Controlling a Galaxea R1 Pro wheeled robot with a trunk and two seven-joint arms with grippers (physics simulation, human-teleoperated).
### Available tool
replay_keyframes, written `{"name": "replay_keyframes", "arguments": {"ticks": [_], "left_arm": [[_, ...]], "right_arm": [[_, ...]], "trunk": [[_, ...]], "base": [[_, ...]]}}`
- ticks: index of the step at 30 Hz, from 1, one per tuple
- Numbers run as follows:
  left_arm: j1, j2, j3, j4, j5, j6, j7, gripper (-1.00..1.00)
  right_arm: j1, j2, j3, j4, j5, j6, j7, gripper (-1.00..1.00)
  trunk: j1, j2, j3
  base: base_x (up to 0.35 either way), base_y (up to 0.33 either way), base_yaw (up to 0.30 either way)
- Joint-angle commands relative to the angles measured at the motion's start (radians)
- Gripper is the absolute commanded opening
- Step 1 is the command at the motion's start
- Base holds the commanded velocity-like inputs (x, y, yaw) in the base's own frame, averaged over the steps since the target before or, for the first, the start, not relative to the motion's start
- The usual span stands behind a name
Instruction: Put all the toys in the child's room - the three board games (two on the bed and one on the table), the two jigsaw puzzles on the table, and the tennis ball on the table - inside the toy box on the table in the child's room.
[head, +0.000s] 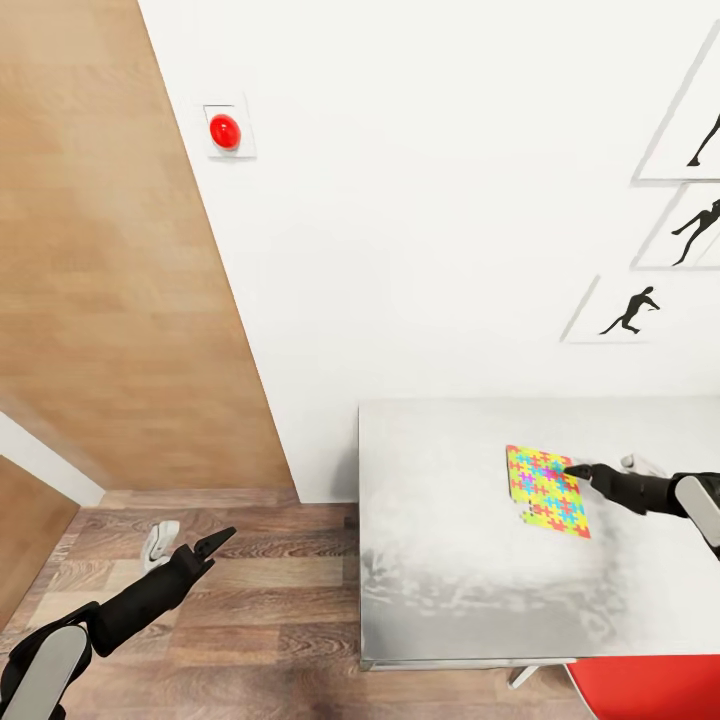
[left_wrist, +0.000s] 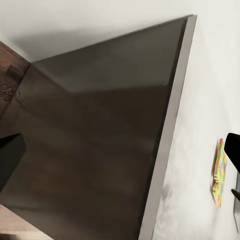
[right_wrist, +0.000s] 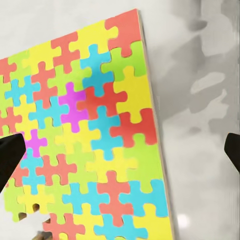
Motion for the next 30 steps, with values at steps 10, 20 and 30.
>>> {"name": "replay_keyframes", "arguments": {"ticks": [10, 20, 30], "left_arm": [[-0.001, 0.000, 0.002, 0.000, -0.001, 0.006, -0.003, 1.00], [-0.001, 0.000, 0.002, 0.000, -0.001, 0.006, -0.003, 1.00], [-0.001, 0.000, 0.002, 0.000, -0.001, 0.006, -0.003, 1.00]], "right_arm": [[-0.013, 0.001, -0.003, 0.030, 0.005, 0.006, -0.009, 1.00], [-0.016, 0.003, -0.003, 0.038, 0.004, 0.006, -0.009, 1.00], [-0.016, 0.011, -0.001, 0.039, 0.004, 0.006, -0.008, 1.00]], "trunk": [[0.001, -0.002, -0.002], [0.001, -0.002, -0.002], [0.001, -0.002, -0.002]], "base": [[0.000, 0.000, 0.000], [0.000, 0.000, 0.000], [0.000, 0.000, 0.000]]}}
